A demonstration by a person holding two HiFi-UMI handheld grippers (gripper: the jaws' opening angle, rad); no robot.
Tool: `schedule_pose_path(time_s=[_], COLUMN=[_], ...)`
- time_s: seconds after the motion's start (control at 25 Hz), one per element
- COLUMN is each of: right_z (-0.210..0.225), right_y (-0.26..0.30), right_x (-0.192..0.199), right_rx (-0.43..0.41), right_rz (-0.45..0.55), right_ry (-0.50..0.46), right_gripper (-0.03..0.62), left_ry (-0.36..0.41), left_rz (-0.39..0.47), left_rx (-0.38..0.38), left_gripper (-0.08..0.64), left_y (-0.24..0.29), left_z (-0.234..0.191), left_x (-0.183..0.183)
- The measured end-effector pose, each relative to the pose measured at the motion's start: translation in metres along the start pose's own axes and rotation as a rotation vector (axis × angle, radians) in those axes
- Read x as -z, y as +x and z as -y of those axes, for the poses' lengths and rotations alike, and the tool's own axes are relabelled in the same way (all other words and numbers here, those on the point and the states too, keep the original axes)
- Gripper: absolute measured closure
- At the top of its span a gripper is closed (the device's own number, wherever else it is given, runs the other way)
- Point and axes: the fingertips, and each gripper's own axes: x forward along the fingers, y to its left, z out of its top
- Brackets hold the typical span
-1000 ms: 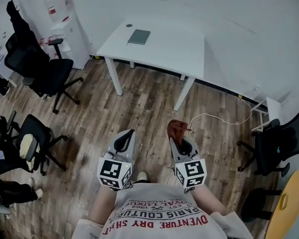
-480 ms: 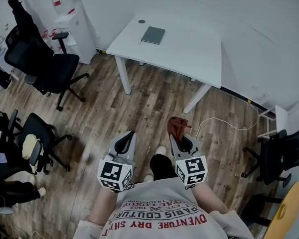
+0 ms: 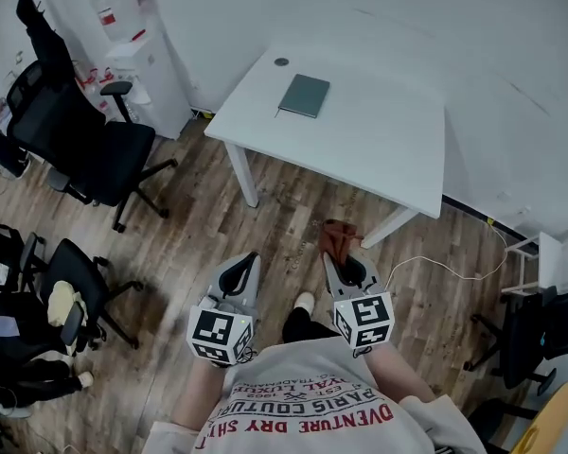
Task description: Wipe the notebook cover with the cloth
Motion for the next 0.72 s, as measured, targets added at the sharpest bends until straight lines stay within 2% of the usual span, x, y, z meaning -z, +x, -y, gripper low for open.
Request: schedule_pose_path(time_s=[0.36, 0.52, 0.72], right_z=[0.106, 0.129, 0.150], right_y=[0.095, 0.128, 0.173], right_x=[-0.048, -0.053, -0.052], right_rx=[0.059, 0.061, 0.088], right_rz=[0.025, 0.010, -0.027], right_ry=[0.016, 0.035, 0.067], right_gripper=[0.518, 0.518, 0.518], left_ry=[0.022, 0.024, -0.011], left_rz=[0.035, 0.009, -0.016], left_rx=[-0.012, -0.008, 0.011], left_gripper=[0.551, 0.551, 0.551], left_y=[0.124, 0.162, 0.209], left_z=[-0.056, -0.078, -0.114], left_x=[-0.047, -0.049, -0.044])
